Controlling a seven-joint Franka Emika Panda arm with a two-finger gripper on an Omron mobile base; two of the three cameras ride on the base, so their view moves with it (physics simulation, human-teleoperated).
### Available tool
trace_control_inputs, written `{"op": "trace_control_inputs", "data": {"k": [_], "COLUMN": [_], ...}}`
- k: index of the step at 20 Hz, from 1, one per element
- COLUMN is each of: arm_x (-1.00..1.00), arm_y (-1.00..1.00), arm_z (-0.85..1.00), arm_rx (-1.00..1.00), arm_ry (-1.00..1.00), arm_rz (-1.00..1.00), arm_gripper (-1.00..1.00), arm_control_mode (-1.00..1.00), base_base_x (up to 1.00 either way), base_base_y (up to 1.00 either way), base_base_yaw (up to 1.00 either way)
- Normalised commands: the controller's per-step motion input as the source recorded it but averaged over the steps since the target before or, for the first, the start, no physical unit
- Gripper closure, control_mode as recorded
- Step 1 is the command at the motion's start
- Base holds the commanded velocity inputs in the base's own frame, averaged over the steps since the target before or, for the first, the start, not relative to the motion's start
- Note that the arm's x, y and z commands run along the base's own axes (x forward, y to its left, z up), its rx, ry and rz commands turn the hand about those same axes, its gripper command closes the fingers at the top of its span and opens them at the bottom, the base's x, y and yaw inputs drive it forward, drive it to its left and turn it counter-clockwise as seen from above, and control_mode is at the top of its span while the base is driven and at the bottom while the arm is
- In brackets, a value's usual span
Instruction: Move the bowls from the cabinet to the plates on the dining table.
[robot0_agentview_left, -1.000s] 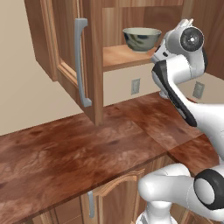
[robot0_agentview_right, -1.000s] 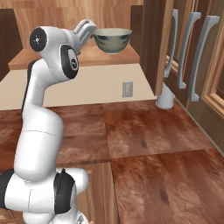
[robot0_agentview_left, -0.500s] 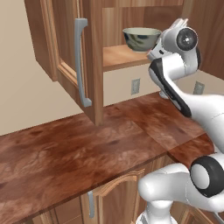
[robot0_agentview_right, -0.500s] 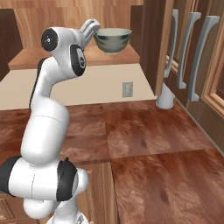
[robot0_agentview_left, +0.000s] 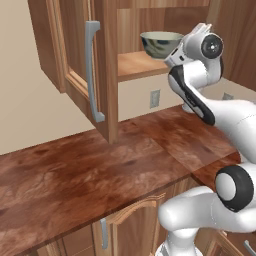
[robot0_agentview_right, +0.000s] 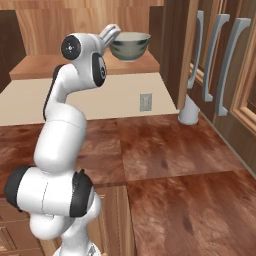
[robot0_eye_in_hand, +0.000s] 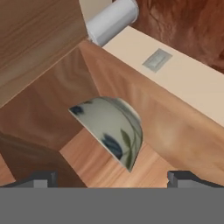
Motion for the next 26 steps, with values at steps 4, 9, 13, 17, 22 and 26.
{"op": "trace_control_inputs", "data": {"k": [4,9,13,17,22,26], "arm_x": [0.53,0.54,0.47,0.45,0.30,0.16], "arm_y": [-0.30,-0.30,-0.30,-0.32,-0.37,-0.46], "arm_z": [0.00,0.04,0.18,0.24,0.07,0.00], "arm_rx": [-0.04,-0.06,-0.07,-0.08,-0.06,-0.04], "arm_ry": [0.00,0.00,0.00,0.00,0.01,0.05], "arm_rz": [0.07,0.06,0.05,0.05,0.03,0.01], "arm_gripper": [-1.00,-1.00,-1.00,-1.00,-1.00,-1.00], "arm_control_mode": [-1.00,-1.00,-1.00,-1.00,-1.00,-1.00], "base_base_x": [0.00,0.00,0.00,0.00,0.00,0.00], "base_base_y": [0.00,0.00,0.00,0.00,0.00,0.00], "base_base_yaw": [0.00,0.00,0.00,0.00,0.00,0.00]}}
